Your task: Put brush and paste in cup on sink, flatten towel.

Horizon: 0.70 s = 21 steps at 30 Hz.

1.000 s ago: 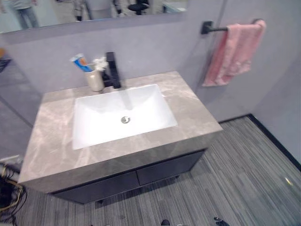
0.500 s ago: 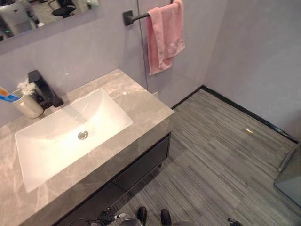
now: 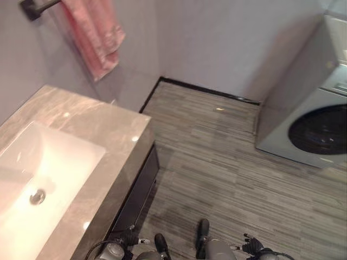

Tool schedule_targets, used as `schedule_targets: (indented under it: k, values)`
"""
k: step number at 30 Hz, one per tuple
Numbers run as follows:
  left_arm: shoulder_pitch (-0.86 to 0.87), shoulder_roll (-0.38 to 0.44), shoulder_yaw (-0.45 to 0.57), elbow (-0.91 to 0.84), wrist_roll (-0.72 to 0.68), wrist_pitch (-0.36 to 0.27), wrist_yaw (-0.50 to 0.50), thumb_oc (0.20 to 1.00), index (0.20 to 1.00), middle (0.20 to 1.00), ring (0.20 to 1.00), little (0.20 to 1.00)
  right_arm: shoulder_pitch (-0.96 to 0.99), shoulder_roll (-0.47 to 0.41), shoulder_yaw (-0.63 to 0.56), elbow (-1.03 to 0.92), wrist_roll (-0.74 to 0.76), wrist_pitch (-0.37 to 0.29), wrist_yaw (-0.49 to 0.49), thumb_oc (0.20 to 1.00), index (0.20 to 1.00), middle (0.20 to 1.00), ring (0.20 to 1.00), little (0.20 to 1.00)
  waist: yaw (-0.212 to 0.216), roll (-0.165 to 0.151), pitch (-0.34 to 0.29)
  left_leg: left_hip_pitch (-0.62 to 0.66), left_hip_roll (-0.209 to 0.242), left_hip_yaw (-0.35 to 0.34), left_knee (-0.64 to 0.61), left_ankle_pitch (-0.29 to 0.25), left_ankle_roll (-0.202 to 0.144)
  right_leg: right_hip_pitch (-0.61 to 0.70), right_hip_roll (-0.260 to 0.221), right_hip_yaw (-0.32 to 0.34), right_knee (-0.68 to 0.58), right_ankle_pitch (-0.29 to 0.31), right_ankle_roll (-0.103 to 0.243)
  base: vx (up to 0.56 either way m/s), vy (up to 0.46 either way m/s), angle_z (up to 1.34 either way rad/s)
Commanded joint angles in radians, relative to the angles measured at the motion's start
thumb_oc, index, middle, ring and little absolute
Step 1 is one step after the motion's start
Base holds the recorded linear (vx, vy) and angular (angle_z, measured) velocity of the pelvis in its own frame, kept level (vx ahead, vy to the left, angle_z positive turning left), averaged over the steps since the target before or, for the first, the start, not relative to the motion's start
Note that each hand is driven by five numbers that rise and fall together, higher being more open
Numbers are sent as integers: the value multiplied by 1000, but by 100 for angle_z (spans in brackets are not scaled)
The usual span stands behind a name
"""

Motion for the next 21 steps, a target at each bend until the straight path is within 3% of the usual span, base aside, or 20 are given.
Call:
schedule_targets:
  k: [1,4,11,12,13,14,15,16,17,18,20,21]
  values:
    - [-9,3,11,56,47,1,16,1000,1000,1000,1000,1000,-13,-36,19,65,21,-11,-4,1000,1000,1000,1000,1000,14,-2,-51,-11,-36,-100,10,-22,-41,36,29,1,-47,26,21,3,-36,-102]
    - [-13,-4,21,66,62,-1,32,1000,1000,1000,1000,1000,2,-24,8,95,25,-9,-1,1000,1000,1000,1000,1000,10,-10,-75,8,-40,-66,10,-30,-44,59,43,16,-100,36,24,59,-76,-40]
    - [-21,-19,30,58,22,-19,39,1000,1000,1000,1000,1000,36,-20,-18,138,52,-7,4,1000,1000,1000,1000,1000,-16,-12,-101,35,-12,-67,60,-37,-70,113,87,80,-143,20,-4,104,-141,-17]
    - [-24,-19,75,65,-65,-14,40,1000,1000,1000,1000,1000,37,-20,-20,137,67,-13,8,1000,1000,1000,1000,1000,-16,-18,-96,14,3,-62,139,-46,-80,114,92,85,-130,7,-16,74,-287,-19]
    - [-38,-18,113,34,-168,-29,49,1000,1000,1000,1000,1000,39,-23,-23,123,117,-24,18,1000,1000,1000,1000,1000,-11,-36,-73,-64,69,-65,359,-24,-108,130,103,89,-109,-18,-47,73,-290,-17]
    - [-38,-18,113,33,-168,-29,49,1000,1000,1000,1000,1000,39,-23,-23,123,117,-24,18,1000,1000,1000,1000,1000,-12,-35,-73,-68,72,-66,365,-27,-109,129,105,88,-109,-18,-48,64,-376,-17]
    - [-64,-16,112,16,-214,-36,58,1000,1000,1000,1000,1000,45,-32,-27,89,171,-41,21,1000,1000,1000,1000,1000,-5,-48,-38,-130,144,-79,525,40,-141,156,125,91,-90,-44,-78,21,-181,-8]
    - [-64,-16,112,16,-214,-36,58,1000,1000,1000,1000,1000,45,-32,-27,89,171,-41,21,1000,1000,1000,1000,1000,-5,-47,-38,-131,145,-81,528,39,-142,156,126,90,-90,-44,-78,31,-268,-12]
    - [-86,-24,114,13,-251,-41,73,1000,1000,1000,1000,1000,40,-50,-42,72,211,-48,16,1000,1000,1000,1000,1000,14,-57,-10,-184,136,-144,615,67,-146,173,133,95,-66,-66,-97,7,-92,-17]
    - [-86,-23,114,13,-251,-41,73,1000,1000,1000,1000,1000,40,-50,-42,72,211,-48,16,1000,1000,1000,1000,1000,13,-59,-12,-186,133,-144,612,70,-145,169,131,94,-66,-65,-97,47,-85,-39]
    - [-89,-26,91,-1,-262,-49,73,1000,1000,1000,1000,1000,27,-59,-49,71,268,-51,28,1000,1000,1000,1000,1000,29,-57,-19,-225,65,-226,556,45,-124,179,129,107,-58,-75,-92,124,32,-38]
    - [-87,-22,76,-32,-253,-58,82,1000,1000,1000,1000,1000,29,-62,-46,42,290,-62,43,1000,1000,1000,1000,1000,43,-49,-33,-231,59,-248,407,22,-104,189,136,111,-57,-91,-78,137,45,-13]
